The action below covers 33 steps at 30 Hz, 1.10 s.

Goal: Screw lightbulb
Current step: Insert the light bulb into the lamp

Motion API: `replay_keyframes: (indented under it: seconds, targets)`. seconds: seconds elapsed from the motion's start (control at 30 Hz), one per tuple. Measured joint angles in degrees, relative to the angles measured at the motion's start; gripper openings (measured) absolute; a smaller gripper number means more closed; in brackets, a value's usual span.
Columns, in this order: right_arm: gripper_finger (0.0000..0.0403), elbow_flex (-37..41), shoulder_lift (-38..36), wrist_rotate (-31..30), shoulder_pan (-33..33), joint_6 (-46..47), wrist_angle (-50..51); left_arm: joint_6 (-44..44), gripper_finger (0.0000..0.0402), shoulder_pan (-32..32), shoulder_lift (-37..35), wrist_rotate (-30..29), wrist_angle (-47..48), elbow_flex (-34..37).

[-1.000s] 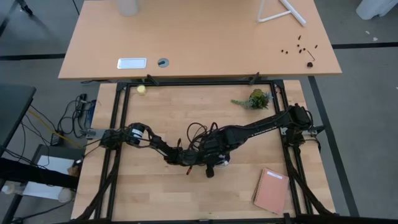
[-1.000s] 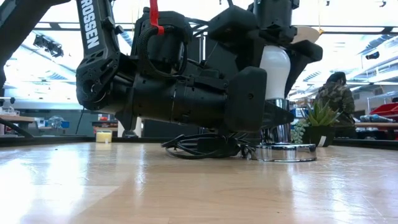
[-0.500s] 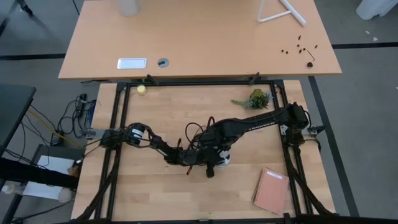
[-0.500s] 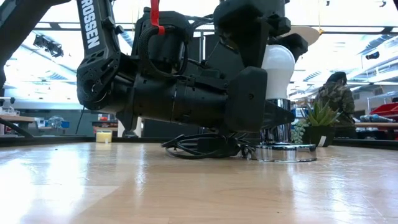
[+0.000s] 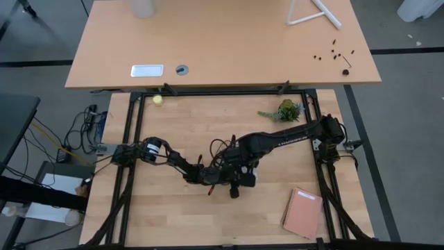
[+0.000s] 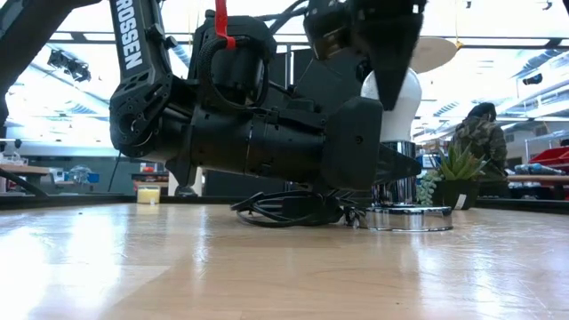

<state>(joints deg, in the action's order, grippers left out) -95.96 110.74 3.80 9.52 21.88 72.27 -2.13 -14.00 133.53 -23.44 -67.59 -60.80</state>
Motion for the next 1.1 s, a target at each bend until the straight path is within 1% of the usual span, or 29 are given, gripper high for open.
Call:
replay_keyframes:
  seconds: [0.2,0.43,0.6,0.73,0.87,0.97,1.1]
  targets:
    - [0.0375,0.00,-0.02,-2.35,1.35,-20.97,-0.15,-0.01,0.0184,0.00,-0.02,0.00,0.21,0.00]
    - [0.0373,-0.04,-0.07,-3.10,2.97,-42.02,-0.35,0.20,0.0184,0.00,-0.04,0.00,0.33,0.00]
    - [0.0373,0.01,-0.07,-5.26,4.33,-58.85,-0.52,0.24,0.0184,-0.02,-0.04,-0.02,0.30,0.00]
    - [0.0373,1.83,-0.15,-7.11,5.06,-70.62,-1.93,0.26,0.0184,-0.02,-0.04,-0.02,0.26,0.00]
    - [0.0373,4.19,-0.17,-7.22,5.06,-76.29,-4.94,0.30,0.0184,-0.02,-0.04,-0.03,0.26,0.02]
    - [0.0373,5.49,-0.23,-6.85,4.56,-76.53,-6.72,0.24,0.0184,-0.04,-0.04,-0.07,0.09,0.07]
    - [0.0372,6.29,-0.42,-3.88,3.47,-76.70,-7.60,0.22,0.0184,-0.04,-0.02,-0.11,-0.17,0.09]
